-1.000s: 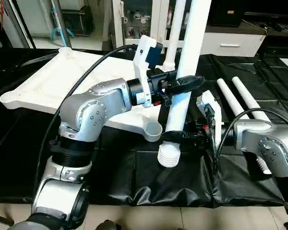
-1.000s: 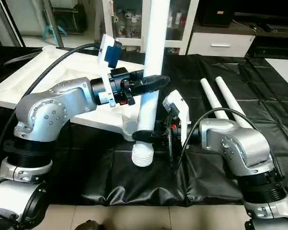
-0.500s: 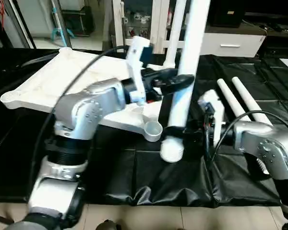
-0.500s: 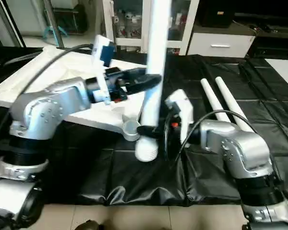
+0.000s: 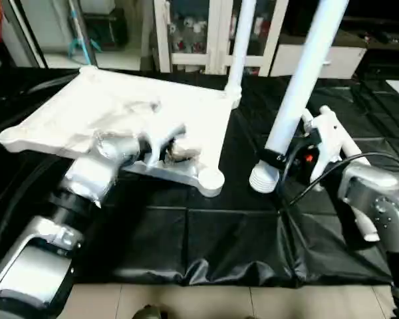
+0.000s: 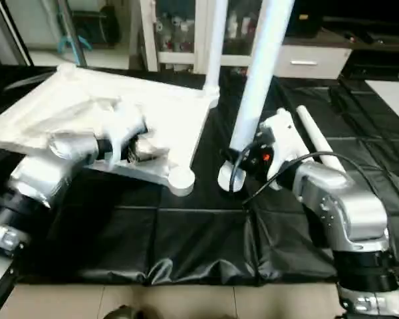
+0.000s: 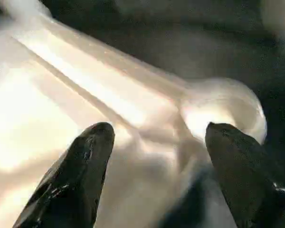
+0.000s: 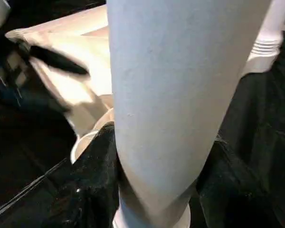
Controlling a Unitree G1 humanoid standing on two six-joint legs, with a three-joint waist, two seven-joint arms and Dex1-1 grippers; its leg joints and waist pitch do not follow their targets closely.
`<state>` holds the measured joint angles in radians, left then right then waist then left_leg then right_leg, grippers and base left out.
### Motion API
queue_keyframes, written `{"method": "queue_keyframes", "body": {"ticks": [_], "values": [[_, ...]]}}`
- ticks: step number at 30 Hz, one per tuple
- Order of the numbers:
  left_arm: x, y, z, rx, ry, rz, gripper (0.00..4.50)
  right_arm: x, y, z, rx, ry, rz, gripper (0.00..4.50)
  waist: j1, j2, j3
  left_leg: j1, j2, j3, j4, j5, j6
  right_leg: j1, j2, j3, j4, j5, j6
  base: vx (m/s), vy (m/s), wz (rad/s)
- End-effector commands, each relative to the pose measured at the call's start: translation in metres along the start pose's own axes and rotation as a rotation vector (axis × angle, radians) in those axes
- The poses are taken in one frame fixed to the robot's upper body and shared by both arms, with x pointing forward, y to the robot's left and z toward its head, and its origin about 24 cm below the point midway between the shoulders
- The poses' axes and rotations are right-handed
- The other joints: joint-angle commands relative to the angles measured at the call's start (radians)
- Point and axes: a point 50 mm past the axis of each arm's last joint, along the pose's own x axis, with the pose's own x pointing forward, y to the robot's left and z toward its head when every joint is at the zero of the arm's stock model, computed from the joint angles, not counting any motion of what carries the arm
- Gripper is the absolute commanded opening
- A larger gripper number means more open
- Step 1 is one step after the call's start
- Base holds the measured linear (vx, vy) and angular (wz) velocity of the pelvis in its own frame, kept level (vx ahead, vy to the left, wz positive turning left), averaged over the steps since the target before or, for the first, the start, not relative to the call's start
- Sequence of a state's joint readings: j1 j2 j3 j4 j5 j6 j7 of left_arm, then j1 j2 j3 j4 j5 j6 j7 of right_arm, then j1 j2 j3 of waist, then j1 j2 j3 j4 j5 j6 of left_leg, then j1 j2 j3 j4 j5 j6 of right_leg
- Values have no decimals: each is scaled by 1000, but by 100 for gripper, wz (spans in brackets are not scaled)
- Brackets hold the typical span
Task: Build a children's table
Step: Pick table leg
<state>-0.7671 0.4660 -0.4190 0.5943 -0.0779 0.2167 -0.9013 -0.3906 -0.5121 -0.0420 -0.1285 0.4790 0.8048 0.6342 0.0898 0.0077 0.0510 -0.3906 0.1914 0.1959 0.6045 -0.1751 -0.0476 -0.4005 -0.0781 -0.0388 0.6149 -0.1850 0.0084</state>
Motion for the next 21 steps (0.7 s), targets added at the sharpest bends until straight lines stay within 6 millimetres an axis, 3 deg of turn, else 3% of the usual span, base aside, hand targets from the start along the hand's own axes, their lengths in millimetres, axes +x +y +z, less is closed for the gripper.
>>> {"method": "queue_keyframes", "body": {"ticks": [1, 5, 9, 14, 17, 21], "values": [[-4, 9, 10, 99, 31, -35, 351, -5, 6, 4, -26, 1, 47, 184, -5, 6, -79, 35, 29, -15, -65, -126, -33, 45, -49, 33, -55, -35, -193, 0, 0, 0], [-1, 17, 7, 165, 91, -101, 351, -7, 14, 1, -35, 21, 100, 184, -4, 2, -73, 36, 29, -16, -68, -187, -32, 48, -56, 35, -66, -107, -209, 0, 0, 0], [1, 19, 2, 201, 156, -124, 351, -7, 17, 0, -39, 32, 115, 184, -6, -1, -73, 35, 31, -16, -68, -186, -33, 48, -59, 35, -64, -108, -221, 0, 0, 0], [5, 19, -10, 226, 261, -144, 351, -8, 20, -2, -41, 44, 126, 184, -8, 8, -77, 36, 32, -17, -65, -168, -21, 50, -60, 36, -62, -66, -237, 0, 0, 0], [7, 19, -13, 221, 274, -143, 351, -9, 21, -3, -41, 47, 127, 184, -5, 8, -77, 38, 34, -18, -66, -179, -26, 52, -60, 36, -59, -50, -252, 0, 0, 0], [11, 19, -13, 173, 242, -117, 317, -9, 21, -3, -39, 50, 129, 184, -2, 6, -76, 38, 34, -18, -66, -194, -24, 53, -62, 35, -61, -57, -265, 0, 0, 0]]}}
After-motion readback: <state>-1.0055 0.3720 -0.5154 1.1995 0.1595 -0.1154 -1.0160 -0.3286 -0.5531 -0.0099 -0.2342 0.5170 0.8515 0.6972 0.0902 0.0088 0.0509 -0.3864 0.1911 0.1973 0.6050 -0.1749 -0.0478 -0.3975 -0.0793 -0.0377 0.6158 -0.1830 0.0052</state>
